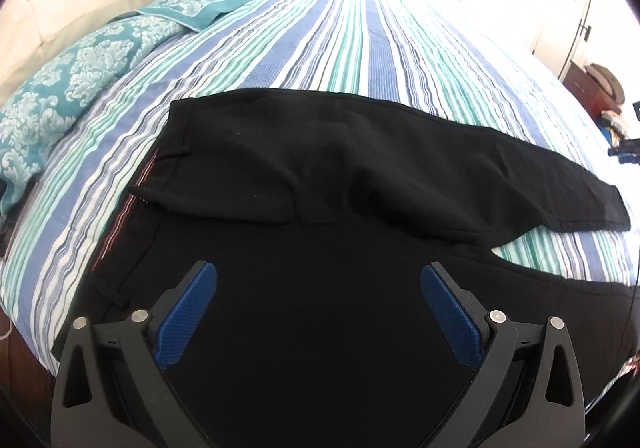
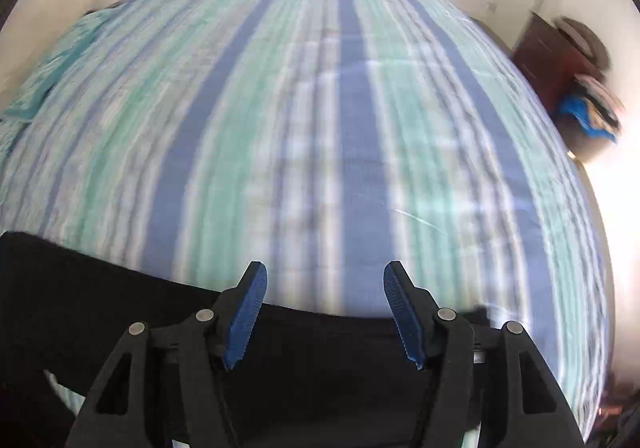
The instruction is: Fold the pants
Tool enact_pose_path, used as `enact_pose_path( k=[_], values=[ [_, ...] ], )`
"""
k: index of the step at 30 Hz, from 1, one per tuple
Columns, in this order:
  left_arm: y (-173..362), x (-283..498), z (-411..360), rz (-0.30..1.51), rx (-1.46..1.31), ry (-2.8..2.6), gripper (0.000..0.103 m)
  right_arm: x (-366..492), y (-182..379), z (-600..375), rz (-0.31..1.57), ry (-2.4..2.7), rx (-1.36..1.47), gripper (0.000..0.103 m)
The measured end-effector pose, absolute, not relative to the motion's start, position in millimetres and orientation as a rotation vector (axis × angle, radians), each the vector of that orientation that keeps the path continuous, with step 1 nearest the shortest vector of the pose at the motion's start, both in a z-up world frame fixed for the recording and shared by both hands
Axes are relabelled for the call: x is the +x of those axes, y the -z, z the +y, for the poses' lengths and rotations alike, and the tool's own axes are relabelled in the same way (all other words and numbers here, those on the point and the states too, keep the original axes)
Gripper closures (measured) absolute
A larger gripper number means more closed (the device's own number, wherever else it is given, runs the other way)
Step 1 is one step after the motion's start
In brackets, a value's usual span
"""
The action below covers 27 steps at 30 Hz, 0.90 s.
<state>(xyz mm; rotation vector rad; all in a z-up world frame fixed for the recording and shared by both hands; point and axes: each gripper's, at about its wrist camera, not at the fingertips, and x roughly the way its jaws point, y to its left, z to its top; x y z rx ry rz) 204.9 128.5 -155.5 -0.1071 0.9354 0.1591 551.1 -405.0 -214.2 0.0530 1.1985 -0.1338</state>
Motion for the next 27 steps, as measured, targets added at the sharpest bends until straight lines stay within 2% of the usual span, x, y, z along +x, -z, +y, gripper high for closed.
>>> enact_pose_path(
  k=[3, 6, 7, 8, 10, 12, 15, 18, 19, 20, 21, 22, 23, 25, 27],
  values=[
    [162.1, 209.0, 116.0, 0.945, -0.073, -0.148, 0.001, 533.1, 239.2, -474.7, 1.231, 0.176, 0.229, 0.042],
    [170.1, 214.6, 107.2, 0.970, -0.056, -0.143, 0.001, 529.5, 270.2, -480.3, 1.275, 0.166, 0.238, 0.042],
    [172.1, 215.6, 104.1, 0.977, -0.053, -0.140, 0.001, 531.0, 278.5, -479.8, 1.289, 0.132, 0.246, 0.053],
    [173.0, 215.5, 101.7, 0.979, -0.049, -0.138, 0.001, 534.2, 279.7, -474.0, 1.287, 0.127, 0.196, 0.085],
    [174.1, 215.7, 97.5, 0.976, -0.032, -0.139, 0.001, 539.4, 263.4, -456.2, 1.188, 0.115, 0.055, 0.093],
    [174.4, 215.4, 95.9, 0.967, -0.019, -0.144, 0.001, 545.9, 240.9, -448.5, 1.058, 0.151, -0.026, 0.094],
    [176.3, 217.3, 96.1, 0.968, -0.015, -0.153, 0.001, 564.0, 241.7, -447.4, 1.033, 0.190, -0.031, 0.094],
    [179.7, 216.2, 96.7, 0.974, 0.011, -0.172, 0.001, 566.8, 266.1, -440.5, 1.083, 0.249, -0.047, 0.087],
    [180.3, 215.1, 97.5, 0.973, 0.024, -0.179, 0.001, 561.3, 270.0, -442.9, 1.091, 0.274, -0.027, 0.080],
    [180.6, 213.8, 98.2, 0.972, 0.035, -0.184, 0.001, 555.8, 267.8, -446.7, 1.078, 0.285, 0.014, 0.068],
    [180.5, 211.8, 99.2, 0.970, 0.041, -0.186, 0.001, 546.9, 260.7, -449.5, 1.048, 0.283, 0.063, 0.060],
    [180.0, 209.6, 100.4, 0.967, 0.039, -0.185, 0.001, 537.2, 251.1, -450.5, 1.018, 0.278, 0.102, 0.045],
    [179.5, 207.7, 102.1, 0.965, 0.031, -0.182, 0.001, 525.0, 238.7, -451.6, 0.993, 0.277, 0.131, 0.039],
    [178.5, 203.3, 105.5, 0.969, 0.008, -0.164, 0.001, 491.2, 213.3, -454.4, 0.954, 0.252, 0.192, 0.036],
    [178.1, 199.1, 107.3, 0.983, -0.006, -0.142, 0.001, 451.0, 189.6, -458.1, 0.935, 0.210, 0.240, 0.028]
  ],
)
